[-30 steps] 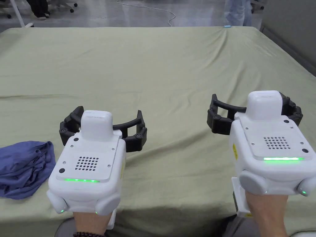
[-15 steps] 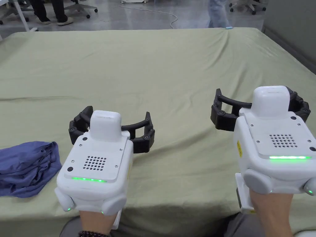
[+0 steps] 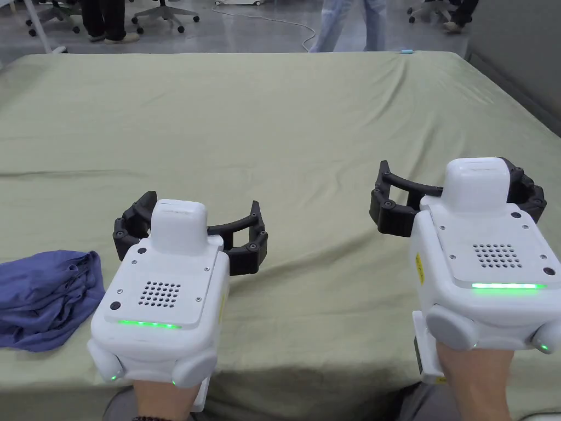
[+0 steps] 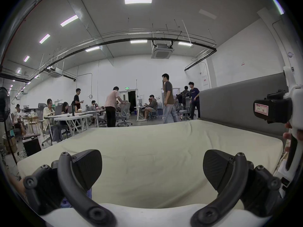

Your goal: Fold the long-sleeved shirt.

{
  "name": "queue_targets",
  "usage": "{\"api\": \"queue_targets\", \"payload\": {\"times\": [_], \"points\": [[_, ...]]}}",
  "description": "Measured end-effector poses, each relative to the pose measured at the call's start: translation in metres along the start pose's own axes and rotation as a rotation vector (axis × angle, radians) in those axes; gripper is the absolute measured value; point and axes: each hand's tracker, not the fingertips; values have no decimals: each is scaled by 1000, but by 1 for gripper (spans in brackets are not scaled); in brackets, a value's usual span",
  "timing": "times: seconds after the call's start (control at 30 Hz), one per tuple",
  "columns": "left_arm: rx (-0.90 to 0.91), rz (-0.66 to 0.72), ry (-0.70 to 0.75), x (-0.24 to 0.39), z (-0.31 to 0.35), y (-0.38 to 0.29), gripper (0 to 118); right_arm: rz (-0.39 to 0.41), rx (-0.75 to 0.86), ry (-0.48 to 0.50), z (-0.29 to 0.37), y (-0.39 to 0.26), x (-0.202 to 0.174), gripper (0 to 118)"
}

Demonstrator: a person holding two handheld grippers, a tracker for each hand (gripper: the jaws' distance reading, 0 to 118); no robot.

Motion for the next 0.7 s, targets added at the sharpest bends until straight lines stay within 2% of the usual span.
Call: {"api": "queue_targets", "payload": {"times": [0.37,0.57,0.7], "points": [[11,-5,5,1,1,1,118,12,-1,12,0,2,-6,118],[14,-3,12,-1,-1,4,118,-9,-1,11,0,2,-4,118],[15,4,9,-3,0,6,118,8,3,9,0,2,-4,118]]}}
